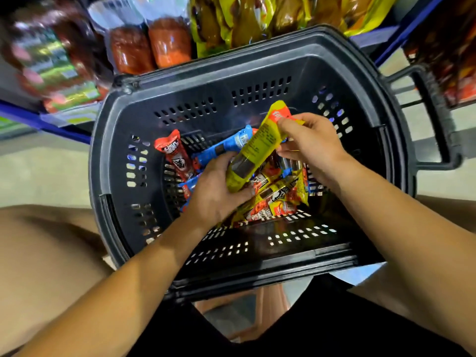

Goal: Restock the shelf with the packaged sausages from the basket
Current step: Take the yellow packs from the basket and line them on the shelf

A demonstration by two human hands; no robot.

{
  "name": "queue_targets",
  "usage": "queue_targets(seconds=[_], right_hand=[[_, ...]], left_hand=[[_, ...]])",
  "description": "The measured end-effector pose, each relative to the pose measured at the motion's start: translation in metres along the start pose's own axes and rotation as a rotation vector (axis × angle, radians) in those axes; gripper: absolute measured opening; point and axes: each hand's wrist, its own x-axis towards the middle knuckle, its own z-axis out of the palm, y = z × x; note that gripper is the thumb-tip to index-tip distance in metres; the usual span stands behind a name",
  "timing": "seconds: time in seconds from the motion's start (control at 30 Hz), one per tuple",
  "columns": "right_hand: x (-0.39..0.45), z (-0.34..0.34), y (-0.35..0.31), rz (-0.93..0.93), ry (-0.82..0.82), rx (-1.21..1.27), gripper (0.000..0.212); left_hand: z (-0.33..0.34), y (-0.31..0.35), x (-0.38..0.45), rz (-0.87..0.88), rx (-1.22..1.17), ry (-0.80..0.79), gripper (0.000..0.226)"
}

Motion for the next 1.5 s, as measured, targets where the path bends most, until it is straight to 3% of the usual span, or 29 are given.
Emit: queue_targets(seconds=[0.07,0.13,0.3,0.43,0.53,0.6,0.73,0.9,1.0,1.13,1.33,1.5], right_hand=[[0.002,-0.001,0.000,0.049,0.060,0.047,0.018],[0.003,-0.003,0.000,0.077,0.101,0.049,0.023],[0.006,-0.008,0.007,0.092,0.005,-0.017,0.030],[0.009,-0.008,0.019,0.119,-0.128,-0.188,0.031],[0.005,-0.004,0.025,0.132,-0.300,-0.223,0.027],[0.002,-0.003,0.027,0.105,-0.331,-0.240,0.022],[0.003,-0.013,0.030,0.086,-0.164,-0.234,0.019],[0.016,-0.033,0.042,0.156,0.025,-0.235,0.016],[0.020,-0.035,0.048,0.147,-0.003,-0.267,0.019],[0.023,-0.033,0.052,0.196,-0.077,-0.319,0.039],[0.026,-0.027,0.046,0.297,-0.079,-0.374,0.041],[0.016,-0.026,0.035,0.192,-0.132,-0.323,0.025]], left_hand=[[0.003,0.001,-0.006,0.041,0.186,0.052,0.078],[0.006,0.002,-0.007,0.058,0.173,0.122,0.067],[0.003,0.001,-0.003,-0.221,-0.470,-0.012,0.043],[0.004,-0.002,-0.007,-0.360,-0.808,-0.145,0.027],[0.009,-0.003,-0.006,-0.259,-0.611,-0.262,0.032],[0.014,-0.003,-0.003,-0.184,-0.456,-0.351,0.030],[0.020,-0.009,0.011,-0.256,-0.429,-0.331,0.035],[0.038,-0.059,0.034,-0.253,0.115,-0.227,0.045],[0.057,-0.079,0.037,-0.244,0.180,-0.298,0.043],[0.071,-0.090,0.043,-0.270,0.359,-0.390,0.051],[0.067,-0.087,0.047,-0.256,0.321,-0.372,0.046],[0.034,-0.069,0.030,-0.258,0.116,-0.218,0.044]])
